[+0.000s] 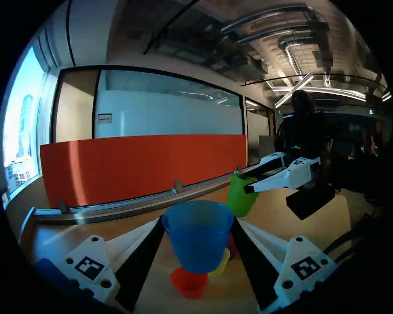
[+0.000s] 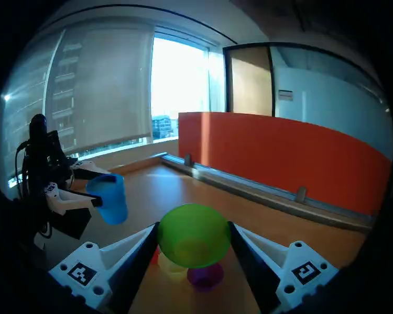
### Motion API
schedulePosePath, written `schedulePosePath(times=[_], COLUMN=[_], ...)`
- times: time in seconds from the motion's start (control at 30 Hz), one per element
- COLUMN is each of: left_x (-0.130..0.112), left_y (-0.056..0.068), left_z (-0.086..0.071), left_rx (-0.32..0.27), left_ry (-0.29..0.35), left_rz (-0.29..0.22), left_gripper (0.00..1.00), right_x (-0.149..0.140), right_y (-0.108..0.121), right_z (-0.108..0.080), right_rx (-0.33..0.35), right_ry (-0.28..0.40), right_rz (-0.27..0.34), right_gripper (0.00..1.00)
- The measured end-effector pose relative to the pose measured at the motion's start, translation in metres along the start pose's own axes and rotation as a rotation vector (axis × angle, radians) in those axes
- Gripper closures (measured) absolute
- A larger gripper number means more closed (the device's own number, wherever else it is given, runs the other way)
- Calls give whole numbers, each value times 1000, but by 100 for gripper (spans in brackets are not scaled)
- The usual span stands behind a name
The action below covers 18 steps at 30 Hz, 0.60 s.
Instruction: Pour water
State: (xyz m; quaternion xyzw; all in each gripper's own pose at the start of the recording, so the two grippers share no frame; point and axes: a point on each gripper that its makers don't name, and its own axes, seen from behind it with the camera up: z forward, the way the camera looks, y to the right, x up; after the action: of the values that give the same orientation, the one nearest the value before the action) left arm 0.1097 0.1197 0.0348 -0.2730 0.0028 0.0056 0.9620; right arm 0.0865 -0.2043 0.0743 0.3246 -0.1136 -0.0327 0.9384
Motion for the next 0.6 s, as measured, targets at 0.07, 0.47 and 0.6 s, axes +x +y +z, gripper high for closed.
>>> schedulePosePath(times=[0.07,0.47,0.6], left_x=[2,6,6], left_y=[3,15,17], left_z=[-2,-9,-10], left_rx=[-1,0,0], left_ry=[4,24,28], left_rz=[-3,-22,-29], left_gripper=[12,12,12], right_x=[2,22,29], right_y=[-4,-19,-21], right_z=[-5,-22,-28], right_rx=[-1,-27,-38], right_ry=[22,178,240], right_rz=[-2,-43,-61], right_gripper=[5,5,5])
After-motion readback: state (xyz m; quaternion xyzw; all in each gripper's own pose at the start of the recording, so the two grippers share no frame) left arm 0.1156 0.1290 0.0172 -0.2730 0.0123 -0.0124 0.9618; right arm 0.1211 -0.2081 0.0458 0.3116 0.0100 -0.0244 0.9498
